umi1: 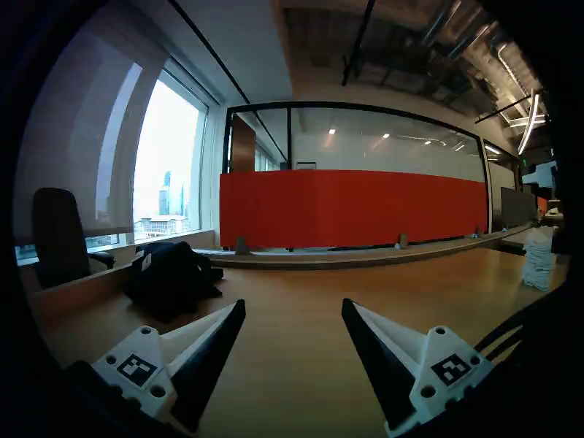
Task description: Fold towel
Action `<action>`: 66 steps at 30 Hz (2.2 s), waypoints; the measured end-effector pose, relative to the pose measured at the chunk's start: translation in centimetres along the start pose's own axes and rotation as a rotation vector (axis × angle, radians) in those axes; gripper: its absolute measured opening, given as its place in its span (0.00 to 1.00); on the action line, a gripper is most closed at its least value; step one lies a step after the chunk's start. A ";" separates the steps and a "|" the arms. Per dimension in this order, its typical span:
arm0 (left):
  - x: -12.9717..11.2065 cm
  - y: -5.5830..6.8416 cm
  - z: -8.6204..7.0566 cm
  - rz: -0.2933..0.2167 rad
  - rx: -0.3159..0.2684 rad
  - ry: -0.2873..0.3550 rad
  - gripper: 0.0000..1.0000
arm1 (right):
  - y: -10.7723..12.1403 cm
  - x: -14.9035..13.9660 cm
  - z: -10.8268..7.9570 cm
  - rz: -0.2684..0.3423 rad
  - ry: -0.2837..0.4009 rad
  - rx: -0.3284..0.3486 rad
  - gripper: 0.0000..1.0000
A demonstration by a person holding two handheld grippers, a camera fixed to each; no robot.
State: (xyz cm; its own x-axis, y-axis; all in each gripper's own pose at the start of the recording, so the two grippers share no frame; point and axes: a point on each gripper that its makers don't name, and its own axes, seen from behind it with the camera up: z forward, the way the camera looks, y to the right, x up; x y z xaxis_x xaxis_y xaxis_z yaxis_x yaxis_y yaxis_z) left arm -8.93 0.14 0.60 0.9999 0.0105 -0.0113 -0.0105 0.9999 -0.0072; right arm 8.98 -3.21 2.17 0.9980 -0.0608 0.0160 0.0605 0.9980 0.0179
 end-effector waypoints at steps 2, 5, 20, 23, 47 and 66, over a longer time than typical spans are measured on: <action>0.0 0.0 0.0 0.000 0.000 0.000 0.98 | 0.0 -0.7 0.0 0.002 0.000 0.001 0.99; 0.0 0.0 0.0 0.000 0.000 0.000 0.98 | 0.3 -1.8 0.0 0.013 -0.001 -0.001 0.99; -0.3 0.2 0.1 -0.001 0.000 0.001 0.98 | 2.4 -7.8 -0.2 0.105 0.006 -0.021 0.99; -0.4 0.2 0.1 -0.001 0.000 0.001 0.98 | 2.4 -8.7 -0.2 0.120 0.007 -0.012 0.99; -0.8 0.3 0.2 -0.001 0.000 0.002 0.98 | 3.2 -13.4 -0.9 0.105 -0.007 -0.014 0.99; -1.0 0.3 0.2 -0.001 0.000 0.003 0.98 | 2.8 -14.0 -1.5 0.069 0.015 -0.007 0.99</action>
State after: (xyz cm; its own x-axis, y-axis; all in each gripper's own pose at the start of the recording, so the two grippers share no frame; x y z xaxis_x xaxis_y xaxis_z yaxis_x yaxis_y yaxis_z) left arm -9.88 0.47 0.86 0.9999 0.0093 -0.0141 -0.0094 0.9999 -0.0069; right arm -4.80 0.42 0.54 1.0000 0.0086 0.0017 -0.0086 0.9999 0.0099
